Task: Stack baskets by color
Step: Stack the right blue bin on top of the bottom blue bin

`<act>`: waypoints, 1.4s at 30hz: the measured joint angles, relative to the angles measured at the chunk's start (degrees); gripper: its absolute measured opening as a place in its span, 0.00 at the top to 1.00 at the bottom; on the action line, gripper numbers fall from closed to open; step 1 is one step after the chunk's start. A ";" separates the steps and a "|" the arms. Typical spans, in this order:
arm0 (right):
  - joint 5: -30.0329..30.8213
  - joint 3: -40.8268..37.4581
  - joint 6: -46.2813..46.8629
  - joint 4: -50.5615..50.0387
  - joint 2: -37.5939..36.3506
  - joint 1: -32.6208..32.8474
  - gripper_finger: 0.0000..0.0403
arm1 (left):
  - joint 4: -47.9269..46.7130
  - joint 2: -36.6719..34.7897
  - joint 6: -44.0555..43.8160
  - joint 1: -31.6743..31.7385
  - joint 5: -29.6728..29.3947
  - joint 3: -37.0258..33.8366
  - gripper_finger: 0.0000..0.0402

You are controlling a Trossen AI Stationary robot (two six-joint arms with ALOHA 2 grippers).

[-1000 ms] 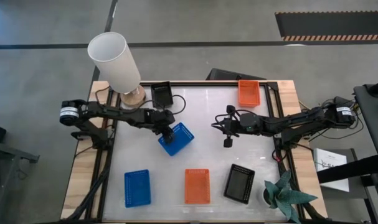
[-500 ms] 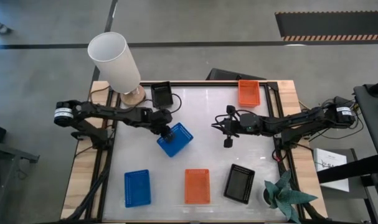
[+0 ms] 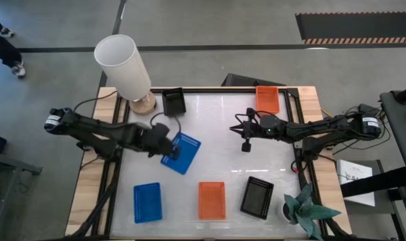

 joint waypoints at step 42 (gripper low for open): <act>-0.05 -0.86 2.54 3.79 0.00 -0.13 0.97 | -38.59 21.09 -56.33 -41.75 4.93 23.03 1.00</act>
